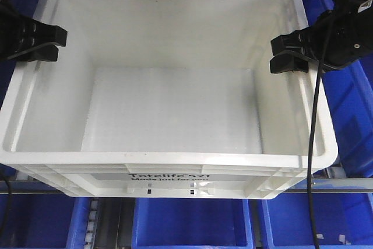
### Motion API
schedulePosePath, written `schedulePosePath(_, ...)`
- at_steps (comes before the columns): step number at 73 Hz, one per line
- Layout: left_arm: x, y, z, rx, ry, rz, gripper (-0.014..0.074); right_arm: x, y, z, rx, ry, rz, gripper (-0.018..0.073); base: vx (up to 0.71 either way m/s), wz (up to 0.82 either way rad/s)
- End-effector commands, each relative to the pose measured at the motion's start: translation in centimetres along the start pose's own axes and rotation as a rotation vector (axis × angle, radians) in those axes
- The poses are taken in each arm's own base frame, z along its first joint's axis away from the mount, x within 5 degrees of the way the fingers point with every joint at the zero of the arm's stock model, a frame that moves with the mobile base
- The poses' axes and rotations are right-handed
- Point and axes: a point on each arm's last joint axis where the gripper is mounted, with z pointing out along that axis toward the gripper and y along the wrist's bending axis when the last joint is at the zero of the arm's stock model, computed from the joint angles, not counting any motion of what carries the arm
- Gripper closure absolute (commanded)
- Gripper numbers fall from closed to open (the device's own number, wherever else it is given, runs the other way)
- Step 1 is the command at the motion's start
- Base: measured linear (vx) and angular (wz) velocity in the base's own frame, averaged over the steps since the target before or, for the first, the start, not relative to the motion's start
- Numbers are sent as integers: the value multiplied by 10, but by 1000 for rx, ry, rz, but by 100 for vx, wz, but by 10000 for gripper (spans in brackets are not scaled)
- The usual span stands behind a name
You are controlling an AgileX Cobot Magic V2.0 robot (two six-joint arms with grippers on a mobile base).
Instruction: Move bin from left to right shelf
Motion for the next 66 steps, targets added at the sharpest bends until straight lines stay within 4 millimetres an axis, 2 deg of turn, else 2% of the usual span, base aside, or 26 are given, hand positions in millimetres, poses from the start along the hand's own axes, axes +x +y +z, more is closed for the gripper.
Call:
schedulePosePath(1, -13, -5, -26, 18, -166, 21, 603, -11, 9, -25, -26, -145, -26, 564, 13, -5)
schedulePosePath(66, -13, -5, -26, 18, -167, 21, 603, -11, 9, -25, -26, -145, -26, 564, 5, -1)
